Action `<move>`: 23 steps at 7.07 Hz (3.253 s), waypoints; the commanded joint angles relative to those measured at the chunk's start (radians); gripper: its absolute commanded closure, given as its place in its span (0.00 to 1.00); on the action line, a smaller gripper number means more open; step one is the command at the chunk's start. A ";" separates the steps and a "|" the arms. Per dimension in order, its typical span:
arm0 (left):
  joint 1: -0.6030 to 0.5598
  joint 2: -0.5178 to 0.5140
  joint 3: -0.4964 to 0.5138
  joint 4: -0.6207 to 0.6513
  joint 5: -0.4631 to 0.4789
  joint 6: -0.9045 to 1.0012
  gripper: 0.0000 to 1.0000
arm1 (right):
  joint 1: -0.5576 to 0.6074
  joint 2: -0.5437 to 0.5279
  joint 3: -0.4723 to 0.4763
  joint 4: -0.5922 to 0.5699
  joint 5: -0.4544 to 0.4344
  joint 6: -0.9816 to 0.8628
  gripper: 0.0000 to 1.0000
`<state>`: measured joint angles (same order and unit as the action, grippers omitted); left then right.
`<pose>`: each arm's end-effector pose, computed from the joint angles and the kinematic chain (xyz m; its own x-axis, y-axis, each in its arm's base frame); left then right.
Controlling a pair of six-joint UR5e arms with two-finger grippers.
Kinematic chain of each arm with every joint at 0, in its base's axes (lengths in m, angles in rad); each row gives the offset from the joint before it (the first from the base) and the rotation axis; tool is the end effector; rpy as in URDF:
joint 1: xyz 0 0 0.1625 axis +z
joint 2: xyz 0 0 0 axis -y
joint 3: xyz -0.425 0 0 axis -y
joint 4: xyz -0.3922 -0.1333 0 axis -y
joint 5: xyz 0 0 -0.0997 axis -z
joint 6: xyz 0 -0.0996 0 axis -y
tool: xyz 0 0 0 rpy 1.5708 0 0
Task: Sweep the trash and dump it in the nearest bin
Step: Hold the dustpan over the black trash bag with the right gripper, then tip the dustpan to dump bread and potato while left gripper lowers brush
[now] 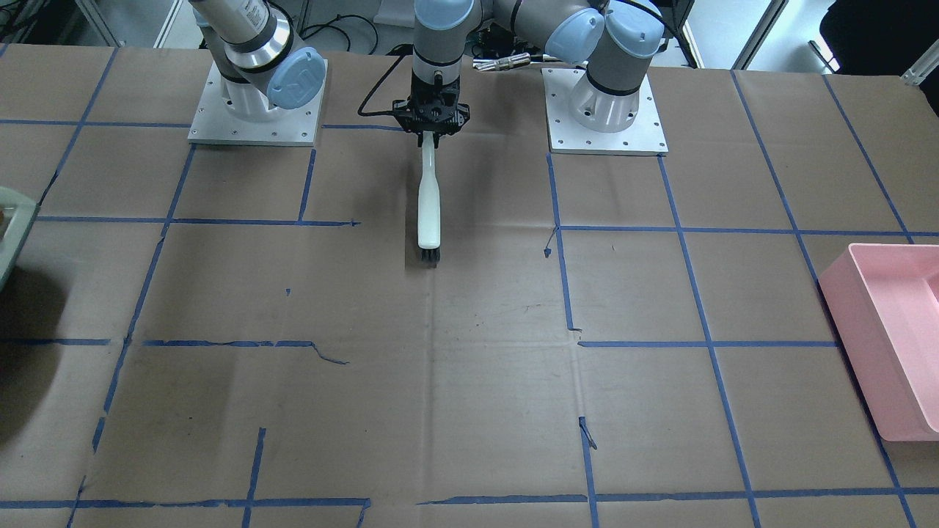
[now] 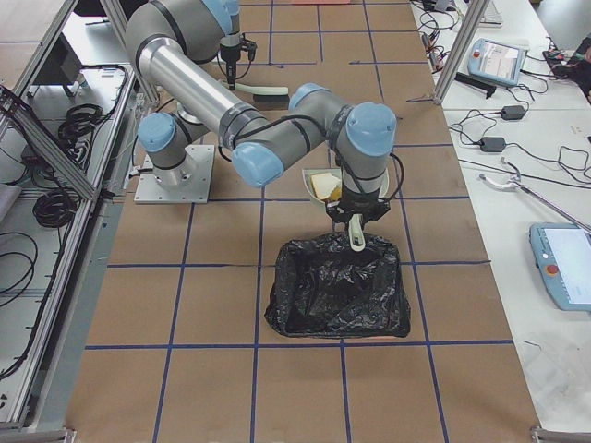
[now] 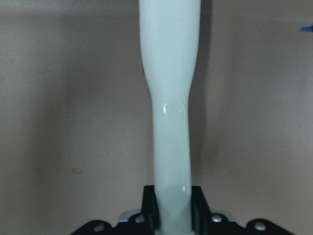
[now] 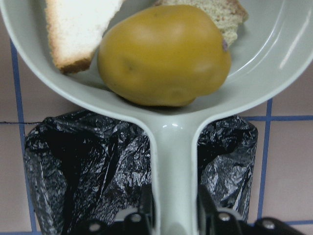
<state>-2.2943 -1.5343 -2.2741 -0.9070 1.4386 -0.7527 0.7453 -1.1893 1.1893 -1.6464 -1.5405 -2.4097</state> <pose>-0.3693 -0.1969 0.2456 -0.9950 -0.0336 0.0941 -0.0249 0.9954 0.0923 -0.3906 -0.5460 0.4652 0.0158 -0.9972 0.0729 -0.9993 -0.0132 0.0360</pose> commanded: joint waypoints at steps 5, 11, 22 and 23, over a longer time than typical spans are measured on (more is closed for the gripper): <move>0.001 0.029 -0.048 0.005 -0.001 0.012 1.00 | -0.176 0.141 -0.160 -0.019 -0.012 -0.175 1.00; 0.003 0.026 -0.058 0.004 -0.001 0.012 0.87 | -0.181 0.178 -0.155 -0.288 -0.148 -0.175 1.00; 0.198 0.060 0.113 -0.018 0.009 0.323 0.09 | -0.113 0.069 0.042 -0.653 -0.377 -0.169 1.00; 0.257 0.074 0.139 -0.079 0.009 0.402 0.09 | -0.112 0.069 0.050 -0.683 -0.395 -0.172 1.00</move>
<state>-2.1054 -1.4737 -2.1682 -0.9386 1.4475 -0.4413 0.6295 -1.1192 1.2305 -2.2975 -1.9178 -2.5782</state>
